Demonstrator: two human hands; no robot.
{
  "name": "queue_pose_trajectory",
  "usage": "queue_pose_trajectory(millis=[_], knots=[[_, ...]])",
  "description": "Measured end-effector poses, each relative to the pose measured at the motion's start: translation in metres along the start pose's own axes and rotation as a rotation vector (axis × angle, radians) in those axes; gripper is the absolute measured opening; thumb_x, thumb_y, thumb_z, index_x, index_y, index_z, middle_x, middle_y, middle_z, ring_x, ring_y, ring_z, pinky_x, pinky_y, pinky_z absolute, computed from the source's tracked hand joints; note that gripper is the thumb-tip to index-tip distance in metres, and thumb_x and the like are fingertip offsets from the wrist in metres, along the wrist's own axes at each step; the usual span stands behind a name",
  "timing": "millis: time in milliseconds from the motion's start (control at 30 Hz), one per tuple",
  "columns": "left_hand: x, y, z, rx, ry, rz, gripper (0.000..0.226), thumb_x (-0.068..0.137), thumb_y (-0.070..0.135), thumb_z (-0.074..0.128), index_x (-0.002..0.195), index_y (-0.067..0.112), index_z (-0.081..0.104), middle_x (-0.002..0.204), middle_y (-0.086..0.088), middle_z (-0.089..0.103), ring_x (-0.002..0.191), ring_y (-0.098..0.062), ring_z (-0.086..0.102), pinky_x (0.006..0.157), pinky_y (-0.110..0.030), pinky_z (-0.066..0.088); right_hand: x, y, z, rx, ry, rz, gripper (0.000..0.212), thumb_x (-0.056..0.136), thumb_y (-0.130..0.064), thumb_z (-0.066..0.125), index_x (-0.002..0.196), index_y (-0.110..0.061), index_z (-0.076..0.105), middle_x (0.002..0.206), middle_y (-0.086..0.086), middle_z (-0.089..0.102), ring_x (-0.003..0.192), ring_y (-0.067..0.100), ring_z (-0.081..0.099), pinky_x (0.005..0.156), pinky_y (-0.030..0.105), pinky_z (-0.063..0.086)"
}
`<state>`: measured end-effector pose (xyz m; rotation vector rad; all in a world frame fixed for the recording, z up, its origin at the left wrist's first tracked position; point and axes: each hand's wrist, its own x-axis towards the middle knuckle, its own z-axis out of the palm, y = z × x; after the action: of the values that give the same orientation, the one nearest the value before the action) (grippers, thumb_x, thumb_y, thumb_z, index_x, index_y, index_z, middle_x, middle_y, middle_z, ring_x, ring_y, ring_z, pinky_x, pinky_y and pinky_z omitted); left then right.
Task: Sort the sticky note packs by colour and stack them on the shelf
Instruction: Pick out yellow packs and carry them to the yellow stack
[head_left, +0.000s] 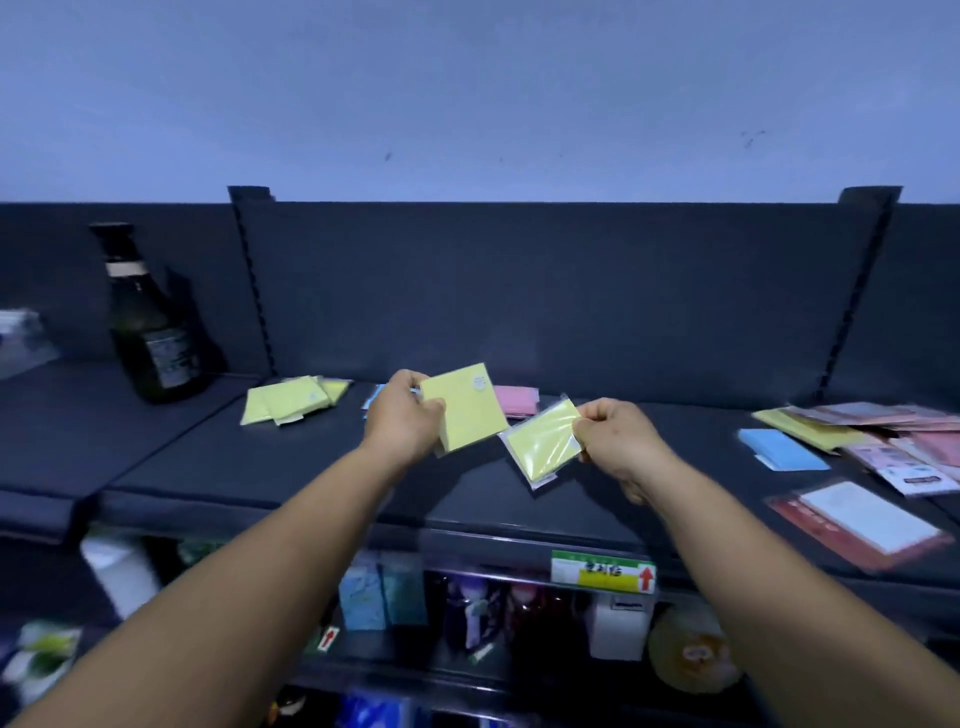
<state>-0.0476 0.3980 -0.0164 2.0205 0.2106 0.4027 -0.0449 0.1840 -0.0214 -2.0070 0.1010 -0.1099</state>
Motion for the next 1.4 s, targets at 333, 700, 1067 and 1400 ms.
queue_pose_trajectory(millis=[333,700,1067,1400], knots=[[0.019,-0.072,-0.129,0.082,0.133,-0.063,0.016,0.095,0.013,0.048,0.107,0.022,0.054,0.1,-0.006,0.063,0.082,-0.022,0.055,0.047,-0.022,0.035,-0.02,-0.054,0.141,0.065,-0.089,-0.013,0.02,0.087,-0.003,0.047,0.084,-0.016,0.063,0.074,-0.001,0.059,0.062,0.013,0.046,0.055,0.023,0.036],[0.077,-0.123,-0.182,0.136,0.202,-0.188,0.006,0.093,0.012,0.049,0.097,0.015,0.052,0.1,-0.005,0.059,0.072,-0.018,0.052,0.041,-0.021,0.038,0.015,-0.09,0.253,0.022,-0.291,-0.006,0.019,0.088,-0.015,0.056,0.072,-0.018,0.045,0.07,0.007,0.051,0.065,0.02,0.042,0.056,0.026,0.035],[0.143,-0.158,-0.176,0.286,0.111,-0.21,0.033,0.093,0.007,0.046,0.123,0.013,0.061,0.117,-0.007,0.067,0.098,-0.021,0.061,0.082,-0.024,0.046,0.055,-0.114,0.309,-0.35,-0.379,-0.04,0.032,0.08,-0.014,0.052,0.054,-0.018,0.035,0.057,0.001,0.042,0.053,0.02,0.036,0.047,0.024,0.027],[0.138,-0.147,-0.177,0.695,-0.05,-0.053,0.027,0.094,0.009,0.036,0.112,0.004,0.057,0.115,-0.014,0.06,0.107,-0.032,0.055,0.081,-0.035,0.044,0.05,-0.125,0.309,-0.514,-0.364,-0.189,0.023,0.092,-0.036,0.053,0.083,-0.015,0.057,0.088,0.004,0.059,0.079,0.023,0.056,0.064,0.029,0.042]])
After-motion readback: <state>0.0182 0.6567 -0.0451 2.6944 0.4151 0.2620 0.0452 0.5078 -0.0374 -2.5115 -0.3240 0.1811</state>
